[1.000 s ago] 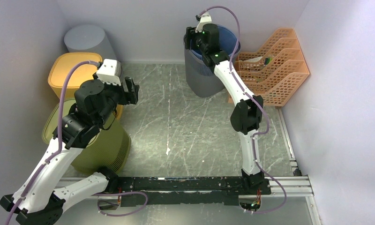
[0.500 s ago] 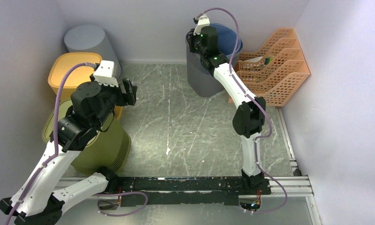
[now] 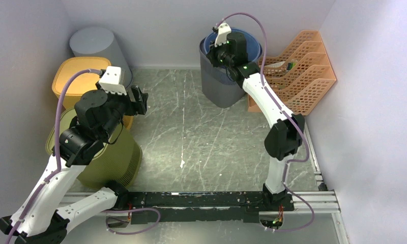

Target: Turn the large container upside down

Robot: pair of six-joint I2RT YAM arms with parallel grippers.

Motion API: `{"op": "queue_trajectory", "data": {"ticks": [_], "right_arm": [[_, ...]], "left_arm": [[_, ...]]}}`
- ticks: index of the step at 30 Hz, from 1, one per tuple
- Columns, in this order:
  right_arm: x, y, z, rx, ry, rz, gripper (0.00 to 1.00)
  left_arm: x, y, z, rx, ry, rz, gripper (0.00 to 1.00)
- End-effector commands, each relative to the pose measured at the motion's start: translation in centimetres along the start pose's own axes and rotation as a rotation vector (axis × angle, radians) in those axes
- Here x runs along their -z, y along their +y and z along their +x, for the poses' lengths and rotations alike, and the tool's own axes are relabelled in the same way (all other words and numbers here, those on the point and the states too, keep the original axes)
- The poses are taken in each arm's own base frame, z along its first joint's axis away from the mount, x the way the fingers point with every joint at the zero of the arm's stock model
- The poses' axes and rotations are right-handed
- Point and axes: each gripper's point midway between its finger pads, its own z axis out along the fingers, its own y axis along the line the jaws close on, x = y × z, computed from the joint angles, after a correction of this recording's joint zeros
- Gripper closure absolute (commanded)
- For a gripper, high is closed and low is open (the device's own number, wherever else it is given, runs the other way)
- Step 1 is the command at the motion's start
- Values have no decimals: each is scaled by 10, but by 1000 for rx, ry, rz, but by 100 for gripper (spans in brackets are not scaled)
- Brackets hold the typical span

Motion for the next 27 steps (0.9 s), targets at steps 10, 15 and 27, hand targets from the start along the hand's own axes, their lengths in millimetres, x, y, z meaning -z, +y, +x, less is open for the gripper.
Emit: {"op": "queue_trajectory", "data": {"ticks": [10,15,27], "right_arm": [[75,30,27,23,107,-9,100],[77,22,15,-11,82,47,76],[27,39,-18,-97,34,89,47]], "left_arm": [[8,0,3,36,-9,17,16],[9,0,4,38,-9,21,16],[5,-6,7,35,2,45,16]]}}
